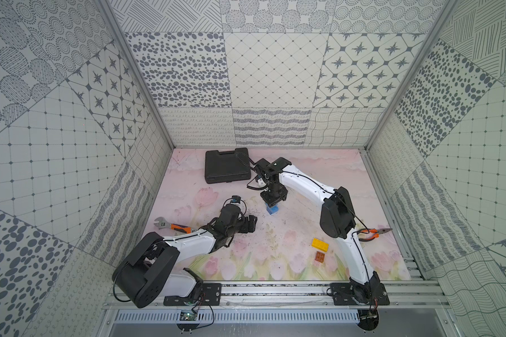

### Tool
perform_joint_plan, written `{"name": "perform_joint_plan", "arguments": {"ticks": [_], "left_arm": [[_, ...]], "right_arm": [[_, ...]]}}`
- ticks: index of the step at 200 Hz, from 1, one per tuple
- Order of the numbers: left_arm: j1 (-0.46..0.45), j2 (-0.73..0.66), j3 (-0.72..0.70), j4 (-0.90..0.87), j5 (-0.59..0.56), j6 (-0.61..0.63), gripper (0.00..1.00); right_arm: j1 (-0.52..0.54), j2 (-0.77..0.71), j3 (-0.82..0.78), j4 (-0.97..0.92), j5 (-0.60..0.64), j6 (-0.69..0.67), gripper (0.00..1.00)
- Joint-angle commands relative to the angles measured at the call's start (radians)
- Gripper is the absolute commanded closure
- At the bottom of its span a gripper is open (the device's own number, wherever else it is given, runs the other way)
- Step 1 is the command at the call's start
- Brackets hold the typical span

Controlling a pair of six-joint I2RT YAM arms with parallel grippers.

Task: Assemble the letter f with lego
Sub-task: Assemble the lego brick at the center of the board.

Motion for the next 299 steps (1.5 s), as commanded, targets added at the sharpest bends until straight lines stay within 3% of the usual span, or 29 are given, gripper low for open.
{"name": "perform_joint_plan", "arguments": {"ticks": [1,241,299], "left_arm": [[-0.002,0.000,-0.005,0.022,-0.008,0.013,0.08],[-0.003,0.004,-0.006,0.023,-0.011,0.013,0.08],[-0.003,0.006,-0.001,0.023,-0.009,0.014,0.07]], "right_arm": [[-0.001,0.021,0.002,0.012,0.011,-0.007,0.72],[0.003,0.032,-0.212,0.087,-0.008,0.040,0.73],[0.000,-0.024,-0.196,0.125,0.026,0.057,0.63]]}}
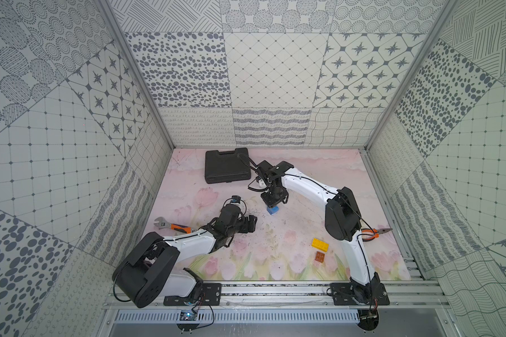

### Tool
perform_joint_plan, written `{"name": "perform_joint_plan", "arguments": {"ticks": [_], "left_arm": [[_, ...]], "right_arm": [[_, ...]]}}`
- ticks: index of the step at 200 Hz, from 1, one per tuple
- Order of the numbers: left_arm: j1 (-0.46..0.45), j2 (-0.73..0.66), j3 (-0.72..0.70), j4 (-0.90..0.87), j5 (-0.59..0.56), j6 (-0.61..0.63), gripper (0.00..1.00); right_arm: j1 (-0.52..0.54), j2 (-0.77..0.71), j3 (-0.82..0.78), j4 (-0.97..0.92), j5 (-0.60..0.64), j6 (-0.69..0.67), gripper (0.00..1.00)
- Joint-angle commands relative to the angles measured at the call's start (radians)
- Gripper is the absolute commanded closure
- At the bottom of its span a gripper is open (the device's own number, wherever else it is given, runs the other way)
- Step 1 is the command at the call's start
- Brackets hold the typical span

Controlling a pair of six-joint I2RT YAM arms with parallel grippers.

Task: Assemble the letter f with lego
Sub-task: Assemble the lego brick at the center of the board.

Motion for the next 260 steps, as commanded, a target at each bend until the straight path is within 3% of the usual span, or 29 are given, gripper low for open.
{"name": "perform_joint_plan", "arguments": {"ticks": [1,31,78,122,164,207,260], "left_arm": [[-0.003,0.004,-0.001,0.022,-0.006,0.014,0.07],[-0.003,0.004,0.000,0.022,-0.003,0.013,0.07],[-0.002,-0.002,0.000,0.019,-0.005,0.013,0.07],[-0.002,0.004,0.002,0.019,-0.003,0.013,0.07],[-0.003,-0.006,0.000,0.017,-0.012,0.016,0.07],[-0.002,0.010,0.010,0.023,0.002,0.016,0.07],[-0.003,0.040,0.037,0.015,0.027,0.014,0.07]], "right_arm": [[0.000,0.046,-0.038,-0.022,0.022,0.023,0.63],[0.000,0.033,0.022,-0.029,0.029,0.023,0.56],[0.000,0.005,0.080,-0.039,0.044,0.029,0.37],[-0.002,-0.081,0.077,-0.074,0.080,0.042,0.32],[0.001,-0.410,-0.270,0.017,0.107,0.156,0.31],[0.071,-0.754,-0.722,0.091,0.133,0.412,0.31],[0.179,-0.932,-1.033,0.078,0.177,0.693,0.32]]}}
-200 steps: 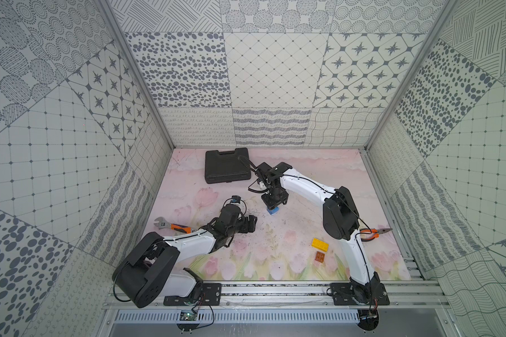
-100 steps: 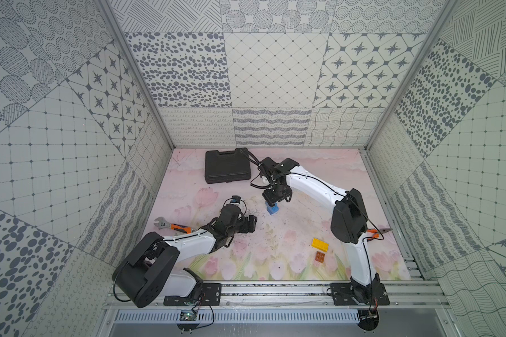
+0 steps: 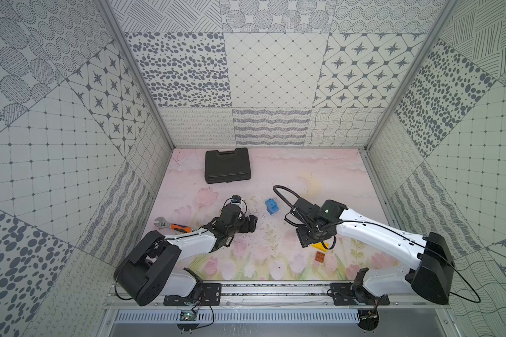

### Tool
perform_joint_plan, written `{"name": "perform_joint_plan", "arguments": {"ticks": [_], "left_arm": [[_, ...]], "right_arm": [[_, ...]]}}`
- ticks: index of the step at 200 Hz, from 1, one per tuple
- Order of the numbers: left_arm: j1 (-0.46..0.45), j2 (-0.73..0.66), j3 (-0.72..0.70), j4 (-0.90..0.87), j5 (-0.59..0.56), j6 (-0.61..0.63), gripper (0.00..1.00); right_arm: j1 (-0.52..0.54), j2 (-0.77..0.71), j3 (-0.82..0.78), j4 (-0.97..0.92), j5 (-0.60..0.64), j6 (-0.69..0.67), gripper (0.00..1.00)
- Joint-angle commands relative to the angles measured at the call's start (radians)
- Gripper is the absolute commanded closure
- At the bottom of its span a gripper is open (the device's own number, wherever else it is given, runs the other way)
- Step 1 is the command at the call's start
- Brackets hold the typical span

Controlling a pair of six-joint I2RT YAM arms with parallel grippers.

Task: Assemble the letter f with lego
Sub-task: Assemble the lego brick at the center of the board, then pick up the lego brick from the center of the board.

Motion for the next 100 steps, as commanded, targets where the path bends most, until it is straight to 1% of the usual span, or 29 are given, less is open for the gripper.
{"name": "perform_joint_plan", "arguments": {"ticks": [1,20,42,71,100], "left_arm": [[-0.004,0.021,0.027,0.015,0.024,0.014,0.07],[-0.003,0.023,0.030,0.015,0.026,0.011,0.07],[-0.003,0.024,0.032,0.013,0.026,0.012,0.07],[-0.003,0.018,0.032,0.003,0.027,0.008,0.07],[-0.004,0.005,0.030,-0.005,0.020,0.011,0.07]], "right_arm": [[0.028,-0.072,-0.071,0.017,0.031,0.185,0.32],[0.043,-0.118,-0.147,0.023,0.021,0.244,0.32],[0.046,-0.132,-0.219,0.063,0.001,0.267,0.31],[0.046,-0.083,-0.264,0.141,-0.048,0.272,0.31],[0.045,-0.029,-0.291,0.191,-0.050,0.289,0.31]]}}
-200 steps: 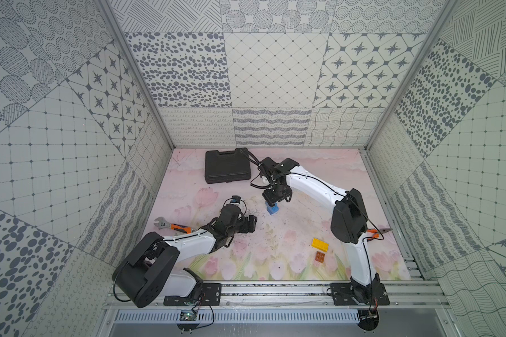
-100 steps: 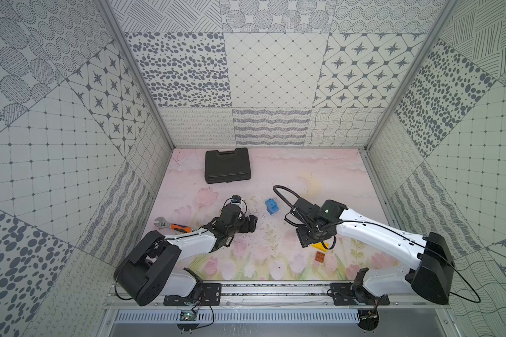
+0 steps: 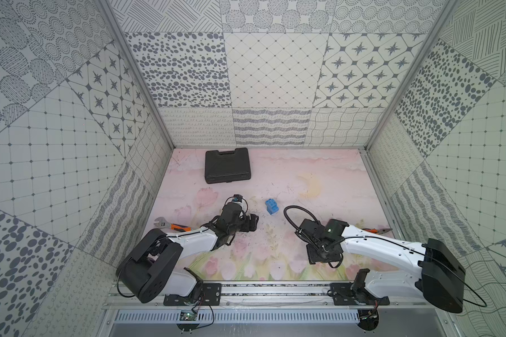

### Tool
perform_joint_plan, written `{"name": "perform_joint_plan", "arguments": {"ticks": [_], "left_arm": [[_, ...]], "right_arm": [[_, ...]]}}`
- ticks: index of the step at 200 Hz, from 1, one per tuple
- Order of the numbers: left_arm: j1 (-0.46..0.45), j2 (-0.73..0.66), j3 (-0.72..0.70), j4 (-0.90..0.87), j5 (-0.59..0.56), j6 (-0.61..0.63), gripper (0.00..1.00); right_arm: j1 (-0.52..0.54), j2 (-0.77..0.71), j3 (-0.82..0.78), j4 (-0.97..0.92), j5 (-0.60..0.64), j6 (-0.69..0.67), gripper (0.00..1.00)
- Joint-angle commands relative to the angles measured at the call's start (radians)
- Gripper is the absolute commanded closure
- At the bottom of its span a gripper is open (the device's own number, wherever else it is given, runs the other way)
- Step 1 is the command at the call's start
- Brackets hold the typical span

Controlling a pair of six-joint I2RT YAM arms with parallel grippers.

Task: Assemble the letter f with lego
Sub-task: Pick up the lego brick from the center of the board.

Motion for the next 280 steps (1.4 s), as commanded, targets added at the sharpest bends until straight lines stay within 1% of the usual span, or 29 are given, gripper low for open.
{"name": "perform_joint_plan", "arguments": {"ticks": [1,30,96,131,147,215,227,246,280], "left_arm": [[-0.004,-0.013,0.010,-0.004,0.001,0.011,0.07],[-0.003,-0.015,0.009,-0.008,0.002,0.012,0.07],[-0.004,-0.016,0.006,-0.008,0.004,0.013,0.08],[-0.004,-0.016,0.006,-0.007,0.005,0.013,0.08],[-0.003,-0.015,0.006,-0.007,0.005,0.013,0.08],[-0.004,-0.026,0.004,-0.014,-0.002,0.015,0.08],[-0.003,-0.027,0.003,-0.013,-0.002,0.015,0.08],[-0.004,-0.027,0.004,-0.012,0.000,0.015,0.08],[-0.005,-0.014,0.009,0.000,0.013,0.010,0.08]], "right_arm": [[0.001,0.032,-0.027,0.093,-0.014,0.049,0.31],[-0.015,0.055,-0.056,0.141,-0.026,0.062,0.32],[-0.046,0.074,-0.087,0.199,-0.037,0.058,0.41],[-0.069,0.071,-0.084,0.222,-0.039,0.023,0.51],[-0.072,0.077,-0.077,0.228,-0.042,0.002,0.52],[-0.075,0.123,-0.027,0.237,-0.062,-0.060,0.65],[-0.075,0.118,0.002,0.227,-0.060,-0.077,0.67],[-0.076,0.119,0.087,0.180,-0.037,-0.125,0.69],[-0.112,0.221,0.347,0.060,-0.049,-0.304,0.69]]}}
